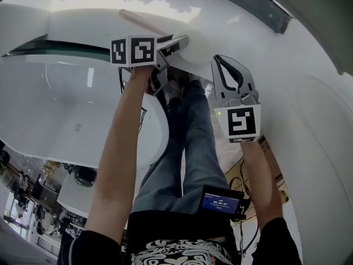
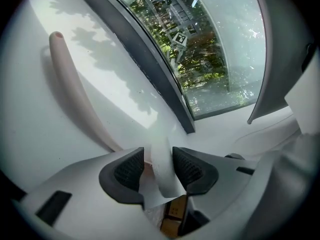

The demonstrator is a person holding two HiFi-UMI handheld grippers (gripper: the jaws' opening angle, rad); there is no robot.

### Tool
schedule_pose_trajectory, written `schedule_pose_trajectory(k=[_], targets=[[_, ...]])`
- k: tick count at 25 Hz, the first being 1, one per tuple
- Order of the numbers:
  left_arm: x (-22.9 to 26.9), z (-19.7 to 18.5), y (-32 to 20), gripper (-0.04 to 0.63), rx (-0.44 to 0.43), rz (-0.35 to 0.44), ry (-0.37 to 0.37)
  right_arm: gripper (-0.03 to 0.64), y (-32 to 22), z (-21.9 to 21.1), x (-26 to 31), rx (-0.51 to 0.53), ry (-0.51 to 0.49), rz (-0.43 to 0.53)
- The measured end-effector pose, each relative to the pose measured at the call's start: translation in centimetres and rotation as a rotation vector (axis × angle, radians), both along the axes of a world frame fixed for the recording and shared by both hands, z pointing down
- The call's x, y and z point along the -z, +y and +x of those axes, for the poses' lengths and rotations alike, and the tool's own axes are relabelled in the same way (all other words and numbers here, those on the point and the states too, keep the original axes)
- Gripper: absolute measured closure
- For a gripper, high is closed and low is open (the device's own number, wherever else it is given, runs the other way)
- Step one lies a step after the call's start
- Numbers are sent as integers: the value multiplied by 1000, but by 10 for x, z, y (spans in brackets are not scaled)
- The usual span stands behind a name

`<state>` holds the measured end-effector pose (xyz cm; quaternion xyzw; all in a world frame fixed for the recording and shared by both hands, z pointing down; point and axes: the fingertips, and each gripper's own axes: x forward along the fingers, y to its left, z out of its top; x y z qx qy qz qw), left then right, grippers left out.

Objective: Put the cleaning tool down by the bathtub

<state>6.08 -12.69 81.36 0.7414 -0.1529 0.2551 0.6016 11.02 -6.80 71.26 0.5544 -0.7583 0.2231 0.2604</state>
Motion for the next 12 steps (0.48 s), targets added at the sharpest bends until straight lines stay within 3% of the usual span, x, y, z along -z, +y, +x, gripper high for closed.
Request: schedule_pose_trajectory(k=[12], targets=[[11, -10, -7, 408, -4, 100, -60, 589, 3, 1, 2, 11, 7, -3]])
